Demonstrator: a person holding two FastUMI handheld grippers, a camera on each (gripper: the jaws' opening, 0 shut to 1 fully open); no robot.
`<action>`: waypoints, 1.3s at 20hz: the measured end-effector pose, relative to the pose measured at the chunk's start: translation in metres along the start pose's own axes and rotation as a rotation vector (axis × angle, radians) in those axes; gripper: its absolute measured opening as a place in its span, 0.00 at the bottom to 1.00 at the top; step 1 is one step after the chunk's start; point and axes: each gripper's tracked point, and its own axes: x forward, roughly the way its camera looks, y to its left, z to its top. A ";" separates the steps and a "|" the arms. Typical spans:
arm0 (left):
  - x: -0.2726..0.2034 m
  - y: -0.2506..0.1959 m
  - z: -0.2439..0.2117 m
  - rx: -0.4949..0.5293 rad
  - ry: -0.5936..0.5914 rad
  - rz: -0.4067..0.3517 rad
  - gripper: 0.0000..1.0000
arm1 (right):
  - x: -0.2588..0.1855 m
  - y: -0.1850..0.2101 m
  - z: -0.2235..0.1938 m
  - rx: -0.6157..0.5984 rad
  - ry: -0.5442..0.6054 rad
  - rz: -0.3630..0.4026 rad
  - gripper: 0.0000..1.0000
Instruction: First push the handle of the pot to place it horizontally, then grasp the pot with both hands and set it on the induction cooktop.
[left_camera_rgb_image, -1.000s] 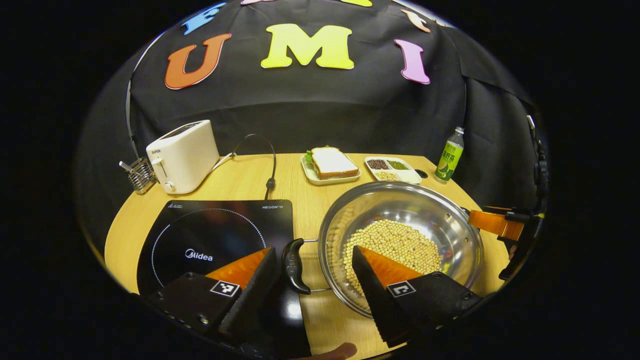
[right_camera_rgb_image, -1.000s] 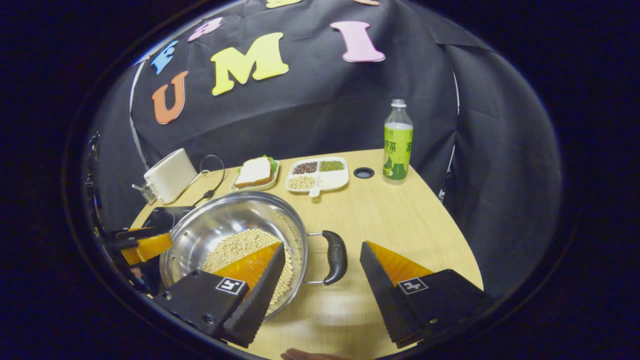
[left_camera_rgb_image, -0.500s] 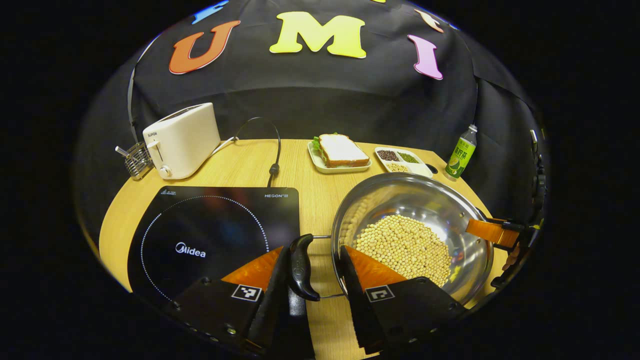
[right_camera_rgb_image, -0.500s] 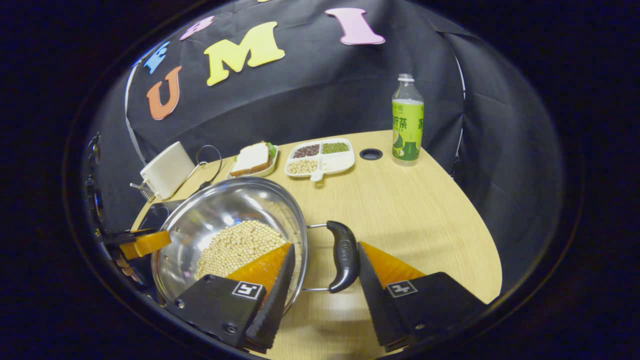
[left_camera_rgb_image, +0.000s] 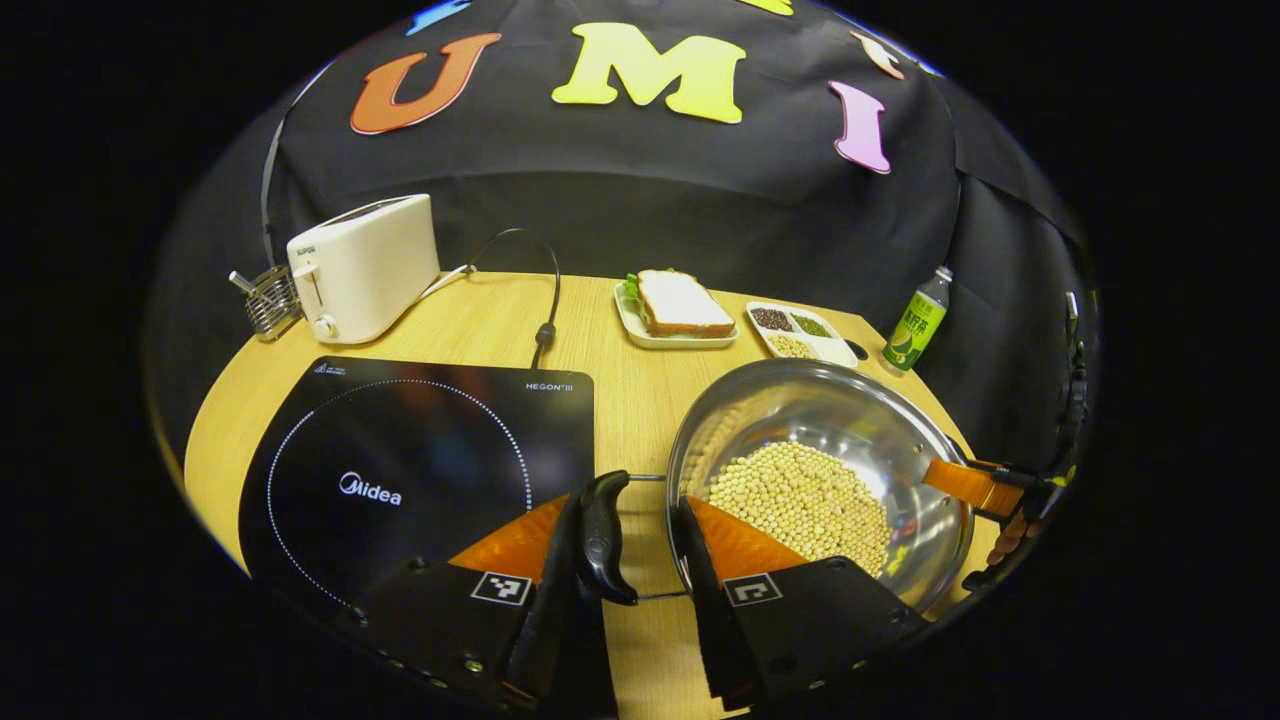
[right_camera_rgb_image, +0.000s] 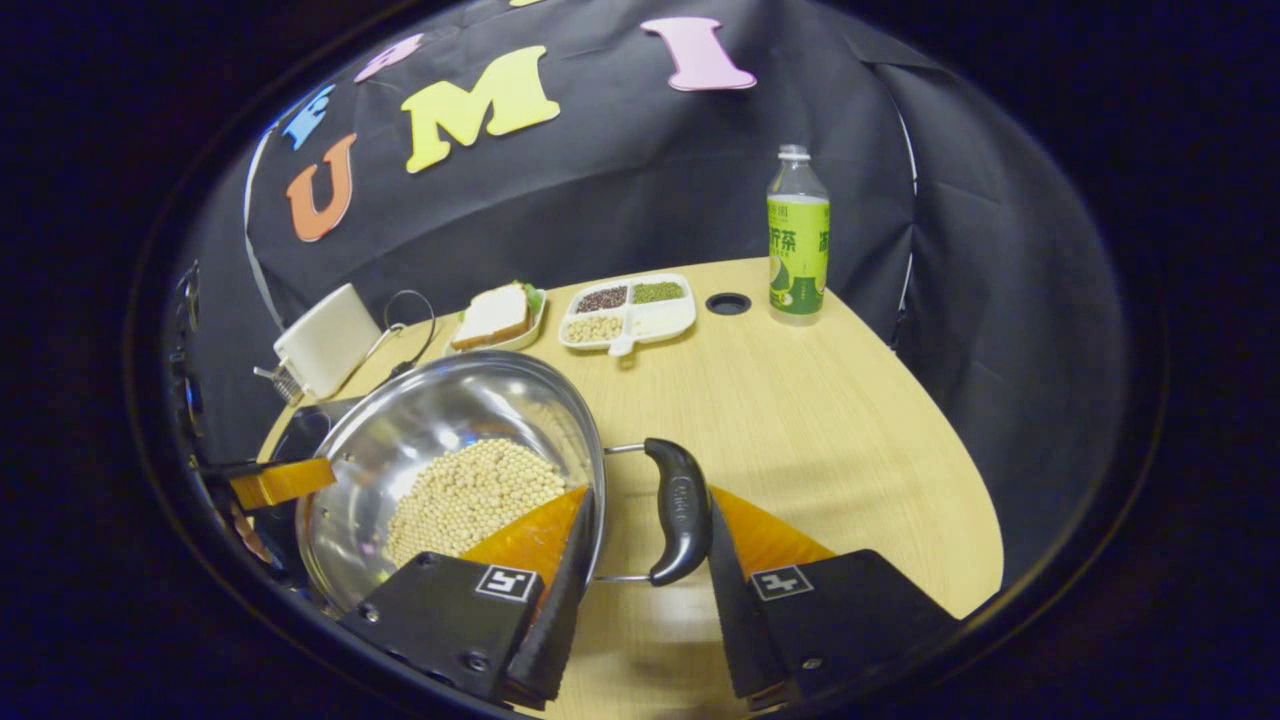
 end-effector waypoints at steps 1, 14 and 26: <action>-0.004 -0.002 -0.003 0.009 0.010 0.000 0.55 | -0.004 -0.002 -0.001 0.006 0.002 -0.013 0.63; -0.111 0.011 0.026 -0.014 -0.157 0.000 0.54 | -0.096 0.037 0.010 0.049 -0.062 0.014 0.58; -0.209 0.118 0.054 -0.001 -0.310 0.082 0.54 | -0.141 0.163 0.016 0.003 -0.089 0.116 0.58</action>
